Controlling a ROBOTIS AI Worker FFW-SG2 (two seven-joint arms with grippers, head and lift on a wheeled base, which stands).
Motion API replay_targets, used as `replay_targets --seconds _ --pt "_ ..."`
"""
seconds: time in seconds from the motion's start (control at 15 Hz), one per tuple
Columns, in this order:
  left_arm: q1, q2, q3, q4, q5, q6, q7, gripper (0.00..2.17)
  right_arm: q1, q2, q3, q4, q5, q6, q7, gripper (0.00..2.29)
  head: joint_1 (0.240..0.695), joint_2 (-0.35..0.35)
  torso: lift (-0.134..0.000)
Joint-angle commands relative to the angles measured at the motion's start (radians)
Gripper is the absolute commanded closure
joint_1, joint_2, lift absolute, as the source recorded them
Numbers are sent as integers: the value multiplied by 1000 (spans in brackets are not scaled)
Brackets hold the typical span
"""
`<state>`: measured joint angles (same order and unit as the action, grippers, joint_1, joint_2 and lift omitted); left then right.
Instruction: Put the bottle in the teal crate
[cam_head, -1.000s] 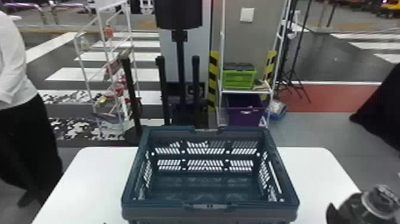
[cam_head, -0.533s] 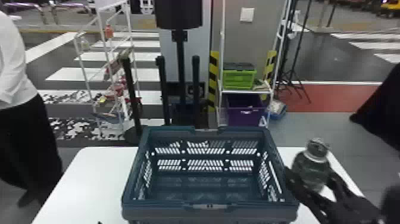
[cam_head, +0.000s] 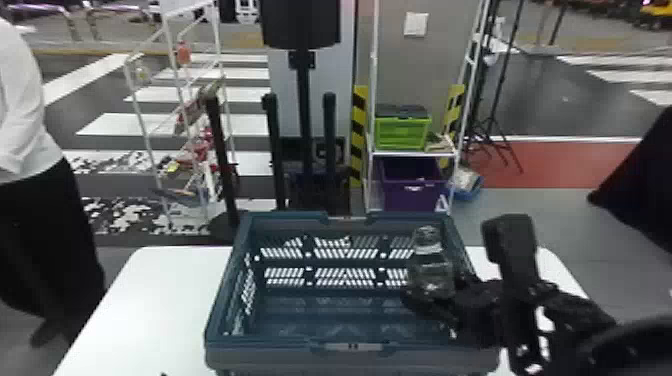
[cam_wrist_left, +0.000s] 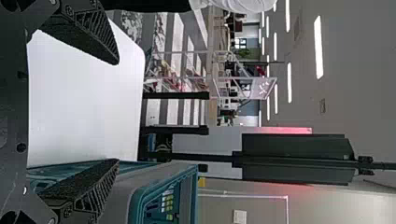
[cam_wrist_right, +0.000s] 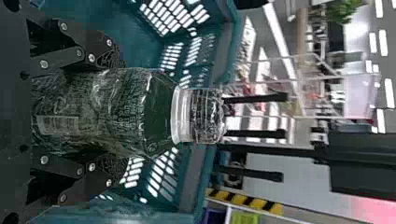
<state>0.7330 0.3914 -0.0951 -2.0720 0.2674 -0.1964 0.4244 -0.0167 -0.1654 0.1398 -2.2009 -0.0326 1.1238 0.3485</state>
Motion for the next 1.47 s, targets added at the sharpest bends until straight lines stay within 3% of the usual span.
replay_targets --seconds 0.0,0.8,1.4 --pt "-7 0 0 1 1 12 2 140 -103 21 69 95 0 44 0 2105 499 0 0" --pt "-3 0 0 0 -2 12 5 140 -401 166 205 645 -10 -51 0 2101 499 0 0" --pt "8 -2 8 -7 -4 12 5 140 -482 166 219 963 -15 -262 0 2101 499 0 0"
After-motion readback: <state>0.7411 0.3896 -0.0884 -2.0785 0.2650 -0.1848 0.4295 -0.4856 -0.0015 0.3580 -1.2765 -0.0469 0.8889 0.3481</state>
